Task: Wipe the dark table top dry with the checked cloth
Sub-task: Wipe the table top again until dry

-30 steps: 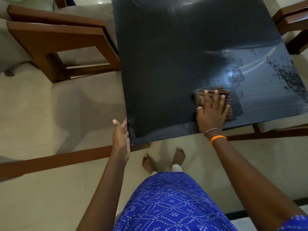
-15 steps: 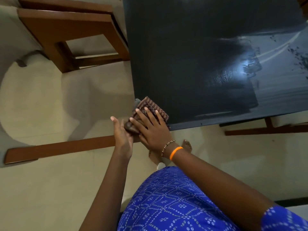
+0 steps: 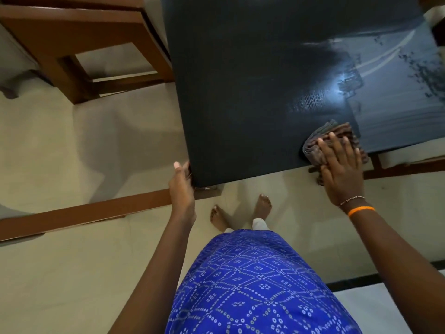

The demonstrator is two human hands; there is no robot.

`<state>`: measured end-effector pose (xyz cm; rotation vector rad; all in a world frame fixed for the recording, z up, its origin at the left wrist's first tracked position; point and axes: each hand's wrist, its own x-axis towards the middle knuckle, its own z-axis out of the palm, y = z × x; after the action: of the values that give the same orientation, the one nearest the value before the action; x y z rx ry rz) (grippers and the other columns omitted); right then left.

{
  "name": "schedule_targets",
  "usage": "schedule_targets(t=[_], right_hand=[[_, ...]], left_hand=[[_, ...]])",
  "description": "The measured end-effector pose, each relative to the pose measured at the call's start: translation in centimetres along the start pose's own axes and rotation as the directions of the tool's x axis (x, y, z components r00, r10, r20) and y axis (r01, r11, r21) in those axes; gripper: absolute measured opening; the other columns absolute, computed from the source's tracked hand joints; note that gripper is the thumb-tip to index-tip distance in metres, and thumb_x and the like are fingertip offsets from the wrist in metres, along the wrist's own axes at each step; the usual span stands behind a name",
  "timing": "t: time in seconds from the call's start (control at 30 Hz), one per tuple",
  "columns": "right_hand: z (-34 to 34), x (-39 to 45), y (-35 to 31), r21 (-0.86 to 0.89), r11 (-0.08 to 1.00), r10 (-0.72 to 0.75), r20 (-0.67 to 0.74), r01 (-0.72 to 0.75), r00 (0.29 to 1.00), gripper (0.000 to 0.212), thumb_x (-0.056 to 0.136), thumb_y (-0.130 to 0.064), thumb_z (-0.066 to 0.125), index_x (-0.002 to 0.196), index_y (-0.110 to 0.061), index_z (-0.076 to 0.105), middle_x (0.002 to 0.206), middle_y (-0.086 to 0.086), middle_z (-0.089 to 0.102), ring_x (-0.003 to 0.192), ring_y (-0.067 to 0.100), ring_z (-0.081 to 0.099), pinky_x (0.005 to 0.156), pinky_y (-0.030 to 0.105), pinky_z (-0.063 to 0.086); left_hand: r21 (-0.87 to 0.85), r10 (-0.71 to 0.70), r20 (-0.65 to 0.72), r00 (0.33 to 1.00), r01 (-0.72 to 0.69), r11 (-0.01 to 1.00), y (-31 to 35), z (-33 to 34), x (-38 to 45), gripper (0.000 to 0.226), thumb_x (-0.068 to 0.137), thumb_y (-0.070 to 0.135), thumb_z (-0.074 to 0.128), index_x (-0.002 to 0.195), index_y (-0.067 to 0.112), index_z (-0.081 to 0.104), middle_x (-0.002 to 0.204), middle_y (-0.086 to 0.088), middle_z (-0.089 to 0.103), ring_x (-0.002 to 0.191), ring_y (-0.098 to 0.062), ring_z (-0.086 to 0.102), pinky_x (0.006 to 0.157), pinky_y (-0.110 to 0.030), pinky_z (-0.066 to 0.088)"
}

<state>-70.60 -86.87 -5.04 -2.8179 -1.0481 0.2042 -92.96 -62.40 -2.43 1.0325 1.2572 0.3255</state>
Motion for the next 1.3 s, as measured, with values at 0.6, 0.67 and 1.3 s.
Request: schedule_targets(t=[0.6, 0.67, 1.3], right_hand=[[2.7, 1.3, -15.1, 0.050, 0.930, -0.362, -0.058, 0.365, 0.930, 0.036, 0.087, -0.032, 0.047, 0.121, -0.030, 0.059, 0.139, 0.002, 0.053, 0.130, 0.028, 0.047, 0.107, 0.051, 0.032], [2.2, 1.8, -10.6, 0.030, 0.948, -0.313, -0.081, 0.316, 0.946, 0.036, 0.087, -0.029, 0.048, 0.121, -0.031, 0.059, 0.138, 0.001, 0.053, 0.130, 0.027, 0.047, 0.107, 0.050, 0.033], [-5.0, 8.8, 21.7, 0.134, 0.816, 0.576, -0.113, -0.562, 0.809, 0.047, 0.092, -0.021, 0.045, 0.138, -0.020, 0.039, 0.154, 0.008, 0.025, 0.144, 0.033, 0.016, 0.114, 0.055, 0.012]], left_hand=[[0.688, 0.443, 0.105, 0.890, -0.387, 0.614, 0.2, 5.3, -1.1, 0.070, 0.093, 0.034, 0.048, 0.148, 0.018, 0.008, 0.158, -0.003, 0.009, 0.145, -0.017, 0.003, 0.114, -0.035, 0.012], [0.702, 0.453, 0.208, 0.867, -0.455, 0.548, 0.3, 8.0, -1.5, 0.071, 0.091, 0.030, 0.051, 0.147, 0.016, 0.009, 0.158, -0.003, 0.010, 0.145, -0.015, 0.001, 0.112, -0.031, 0.010], [0.700, 0.402, 0.357, 0.843, -0.526, 0.483, 0.6, 26.9, -2.5, 0.070, 0.091, 0.020, 0.052, 0.147, 0.016, 0.010, 0.157, 0.000, 0.013, 0.144, -0.012, 0.000, 0.114, -0.029, 0.003]])
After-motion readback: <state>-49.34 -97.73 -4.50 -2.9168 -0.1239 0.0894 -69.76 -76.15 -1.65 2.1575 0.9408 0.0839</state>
